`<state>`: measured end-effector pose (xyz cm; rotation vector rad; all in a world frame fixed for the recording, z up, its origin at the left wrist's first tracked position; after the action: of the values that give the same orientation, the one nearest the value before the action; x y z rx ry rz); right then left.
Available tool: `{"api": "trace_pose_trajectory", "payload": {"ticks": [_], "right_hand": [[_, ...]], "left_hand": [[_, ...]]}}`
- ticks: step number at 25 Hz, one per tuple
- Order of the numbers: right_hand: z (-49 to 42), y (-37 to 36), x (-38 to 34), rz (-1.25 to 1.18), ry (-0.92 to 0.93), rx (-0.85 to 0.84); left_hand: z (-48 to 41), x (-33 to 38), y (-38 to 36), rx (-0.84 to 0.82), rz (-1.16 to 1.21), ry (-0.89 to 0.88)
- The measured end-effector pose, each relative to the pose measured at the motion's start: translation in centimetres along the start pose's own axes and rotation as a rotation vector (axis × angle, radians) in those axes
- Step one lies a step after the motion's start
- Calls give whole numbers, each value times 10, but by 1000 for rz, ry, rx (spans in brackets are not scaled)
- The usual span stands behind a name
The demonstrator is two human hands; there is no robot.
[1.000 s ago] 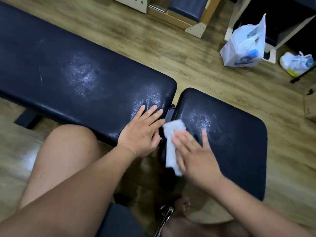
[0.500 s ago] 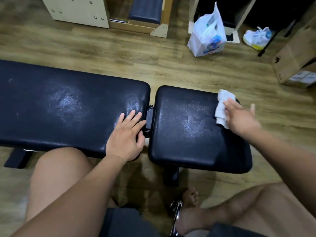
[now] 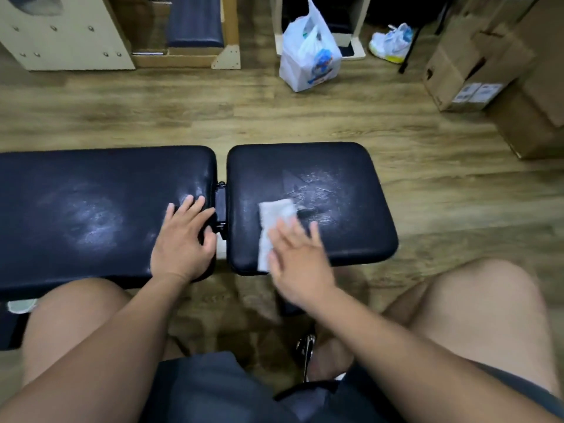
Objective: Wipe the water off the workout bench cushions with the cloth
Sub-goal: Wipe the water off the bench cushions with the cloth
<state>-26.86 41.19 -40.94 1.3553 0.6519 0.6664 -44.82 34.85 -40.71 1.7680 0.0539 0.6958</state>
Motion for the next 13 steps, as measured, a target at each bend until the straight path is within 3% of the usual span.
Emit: {"api": "trace_pose_trajectory", "payload": {"ticks": [3, 6, 9, 13], "right_hand": [[-1, -5, -57, 95, 205, -14], [9, -6, -13, 90, 248, 64], [36, 3, 80, 99, 110, 189], [66, -5, 204, -68, -268, 27]], "left_hand": [[1, 0, 0, -8, 28, 4], [-1, -3, -3, -36, 63, -2], [1, -6, -1, -25, 160, 48], [1, -6, 1, -51, 251, 96]]}}
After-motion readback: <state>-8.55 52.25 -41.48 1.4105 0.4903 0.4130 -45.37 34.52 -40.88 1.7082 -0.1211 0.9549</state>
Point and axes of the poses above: each hand's wrist, its own z-axis away from the middle knuckle, its own y-axis out of the back of the hand, x = y × z, the point moved 10 cm from there along -z, towards the middle knuckle, and after that the axes turned 9 degrees about z, right-handed, at the moved point
